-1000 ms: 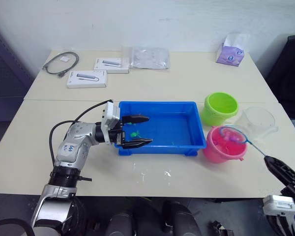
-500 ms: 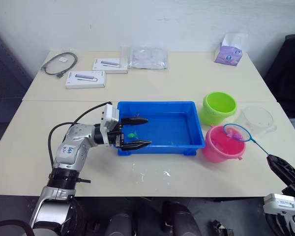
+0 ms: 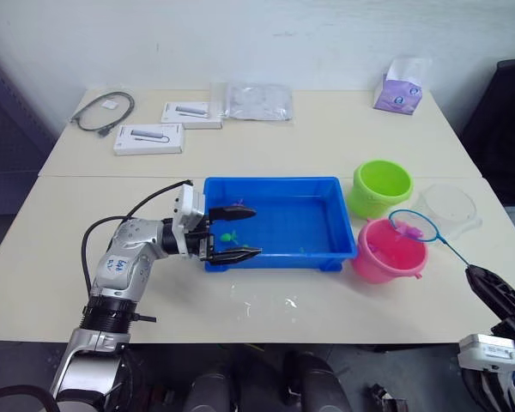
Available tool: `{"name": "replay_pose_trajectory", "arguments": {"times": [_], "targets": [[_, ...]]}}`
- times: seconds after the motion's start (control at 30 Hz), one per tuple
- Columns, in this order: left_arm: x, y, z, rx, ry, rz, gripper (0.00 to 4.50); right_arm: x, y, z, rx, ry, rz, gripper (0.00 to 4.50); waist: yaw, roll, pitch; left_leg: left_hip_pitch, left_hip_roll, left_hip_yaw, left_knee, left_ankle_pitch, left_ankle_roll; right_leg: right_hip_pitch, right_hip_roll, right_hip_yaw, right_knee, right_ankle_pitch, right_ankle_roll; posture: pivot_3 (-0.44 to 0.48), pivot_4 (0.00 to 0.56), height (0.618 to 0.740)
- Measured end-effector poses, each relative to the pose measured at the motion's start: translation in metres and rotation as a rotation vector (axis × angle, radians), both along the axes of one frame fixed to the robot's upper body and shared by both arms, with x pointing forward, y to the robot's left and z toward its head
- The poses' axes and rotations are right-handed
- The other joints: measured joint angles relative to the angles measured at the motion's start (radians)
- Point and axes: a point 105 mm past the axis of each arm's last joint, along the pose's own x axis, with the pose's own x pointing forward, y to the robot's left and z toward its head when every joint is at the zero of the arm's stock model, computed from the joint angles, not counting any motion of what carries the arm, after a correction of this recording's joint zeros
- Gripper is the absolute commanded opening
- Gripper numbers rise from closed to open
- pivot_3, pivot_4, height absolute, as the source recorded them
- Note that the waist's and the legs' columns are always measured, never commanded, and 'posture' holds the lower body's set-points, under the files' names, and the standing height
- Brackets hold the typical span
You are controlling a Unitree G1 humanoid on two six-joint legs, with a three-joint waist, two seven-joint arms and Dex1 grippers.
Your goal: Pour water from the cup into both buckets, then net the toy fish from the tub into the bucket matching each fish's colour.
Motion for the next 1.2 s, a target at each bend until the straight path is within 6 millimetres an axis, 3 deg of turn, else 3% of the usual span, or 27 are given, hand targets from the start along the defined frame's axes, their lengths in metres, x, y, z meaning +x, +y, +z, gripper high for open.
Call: {"name": "replay_pose_trajectory", "arguments": {"times": [0.07,0.27,0.43,0.63,0.83,0.93,1.0,1.1,1.2], "targets": [[0.0,0.0,0.0,-0.001,0.0,0.002,4.49,-0.001,0.007,-0.005,0.026,0.011,0.016,0.0,0.0,0.0,0.0,0.0,-0.001,0.0,0.0,0.0,0.0,0.0,0.0,0.0,0.0,0.0,0.0,0.0,0.15,0.74],[0.001,0.001,0.0,-0.002,-0.001,0.008,4.49,0.002,-0.012,0.004,0.005,-0.027,-0.061,0.0,0.001,0.0,0.0,0.0,-0.001,0.0,0.0,0.0,0.001,0.0,0.0,0.0,0.001,0.0,0.0,0.0,0.15,0.74],[0.002,0.006,0.002,0.008,-0.007,0.028,4.49,0.004,-0.012,0.01,0.012,-0.032,-0.049,0.0,0.0,0.0,0.0,0.0,-0.001,0.0,0.0,0.0,0.0,0.0,0.0,0.0,0.001,0.0,0.0,0.0,0.15,0.74],[0.005,0.014,0.005,0.016,-0.02,0.06,4.49,0.004,-0.022,-0.008,0.008,0.044,-0.092,0.0,0.002,0.0,0.0,0.0,-0.001,0.0,0.0,0.001,0.001,0.0,-0.001,0.0,0.001,0.0,0.0,0.0,0.15,0.74],[0.005,0.009,0.005,-0.001,-0.018,0.058,4.49,0.011,-0.012,-0.003,-0.001,0.024,-0.024,0.0,-0.001,0.0,0.0,0.0,0.0,0.0,0.0,0.001,0.0,0.0,-0.001,0.0,0.002,-0.001,-0.001,0.0,0.15,0.74],[0.005,0.007,0.006,-0.005,-0.02,0.058,4.49,0.012,-0.023,0.001,0.0,0.003,-0.069,0.0,0.0,0.0,0.0,0.0,0.0,0.0,0.0,0.001,-0.001,0.0,0.0,0.0,0.002,-0.001,-0.001,0.0,0.15,0.74],[0.004,0.007,0.007,-0.006,-0.026,0.059,4.49,0.01,-0.024,-0.002,-0.004,0.022,-0.07,0.0,0.001,0.0,0.0,0.0,-0.001,0.0,0.0,0.001,0.0,0.0,-0.001,0.0,0.002,-0.001,-0.001,0.0,0.15,0.74],[0.003,0.006,0.009,-0.004,-0.037,0.053,4.49,0.004,-0.01,-0.016,0.012,0.089,-0.001,0.0,0.0,0.0,0.0,0.001,0.0,0.0,0.0,0.001,-0.001,0.0,-0.001,0.0,0.002,-0.001,-0.001,0.0,0.15,0.74],[0.003,0.006,0.009,-0.005,-0.036,0.053,4.49,0.007,-0.019,-0.01,0.007,0.053,-0.043,0.0,-0.002,0.0,0.0,0.001,-0.001,0.0,0.0,0.001,-0.001,0.0,-0.001,0.001,0.002,-0.001,-0.001,0.0,0.15,0.74]]}}
